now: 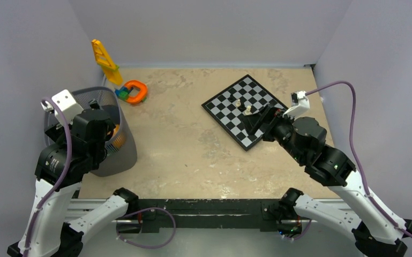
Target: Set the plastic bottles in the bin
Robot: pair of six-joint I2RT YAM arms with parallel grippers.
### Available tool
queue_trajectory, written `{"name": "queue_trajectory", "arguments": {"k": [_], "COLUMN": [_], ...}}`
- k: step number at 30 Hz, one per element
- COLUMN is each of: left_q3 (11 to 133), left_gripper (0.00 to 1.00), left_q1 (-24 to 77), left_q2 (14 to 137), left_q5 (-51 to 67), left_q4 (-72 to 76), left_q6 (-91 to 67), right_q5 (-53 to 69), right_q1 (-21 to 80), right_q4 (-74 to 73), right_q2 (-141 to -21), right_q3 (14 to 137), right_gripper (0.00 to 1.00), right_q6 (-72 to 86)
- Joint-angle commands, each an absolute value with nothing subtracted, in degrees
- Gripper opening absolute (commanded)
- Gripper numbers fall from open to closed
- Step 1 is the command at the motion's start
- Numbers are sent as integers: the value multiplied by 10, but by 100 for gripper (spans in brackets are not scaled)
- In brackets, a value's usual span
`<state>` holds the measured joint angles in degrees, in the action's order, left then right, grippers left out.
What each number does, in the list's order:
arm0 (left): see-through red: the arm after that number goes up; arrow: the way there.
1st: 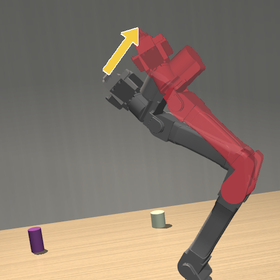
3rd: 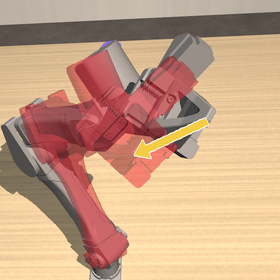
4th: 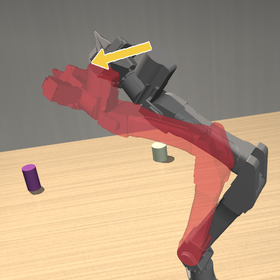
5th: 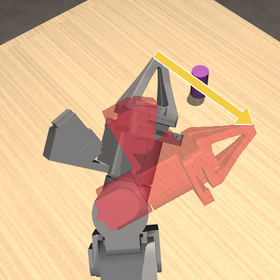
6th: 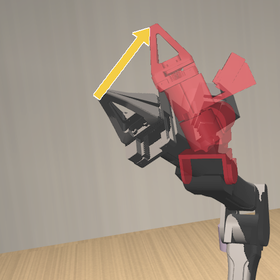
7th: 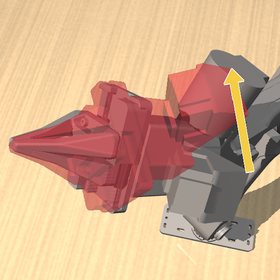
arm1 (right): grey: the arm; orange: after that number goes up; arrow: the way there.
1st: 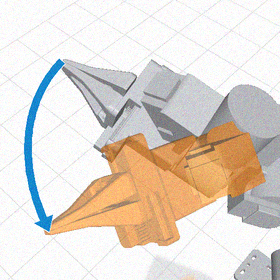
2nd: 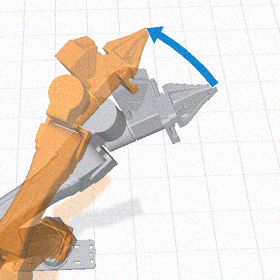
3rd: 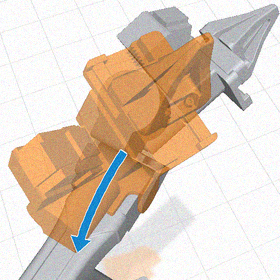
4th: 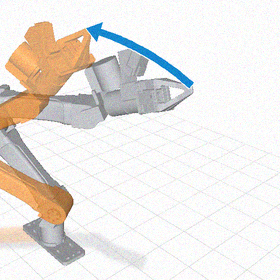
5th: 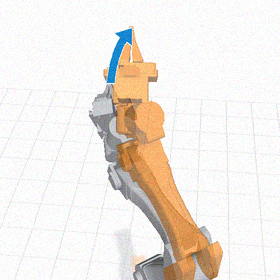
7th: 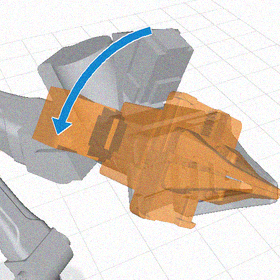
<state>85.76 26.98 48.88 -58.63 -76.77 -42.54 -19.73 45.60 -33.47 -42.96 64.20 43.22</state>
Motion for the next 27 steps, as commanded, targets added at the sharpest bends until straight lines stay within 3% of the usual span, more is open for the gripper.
{"name": "queue_trajectory", "arguments": {"k": [1, 5, 8, 12, 19, 27], "left_q3": [855, 854, 786, 745, 727, 746], "left_gripper": [100, 100, 100, 100, 100, 98], "left_q1": [265, 271, 304, 382, 402, 402], "left_q2": [475, 463, 442, 475, 516, 534], "left_q5": [-538, -431, -336, -304, -215, -198], "left_q4": [-713, -637, -510, -428, -382, -403], "left_q6": [-402, -370, -351, -309, -274, -276], "right_q5": [-177, -192, -191, -170, -175, -163], "right_q1": [455, 455, 455, 456, 455, 455], "right_q4": [-341, -372, -370, -355, -355, -345], "right_q2": [-431, -457, -474, -486, -487, -485], "right_q3": [641, 660, 668, 663, 644, 626], "right_gripper": [99, 99, 99, 99, 99, 99], "right_q6": [403, 395, 397, 404, 419, 439]}}
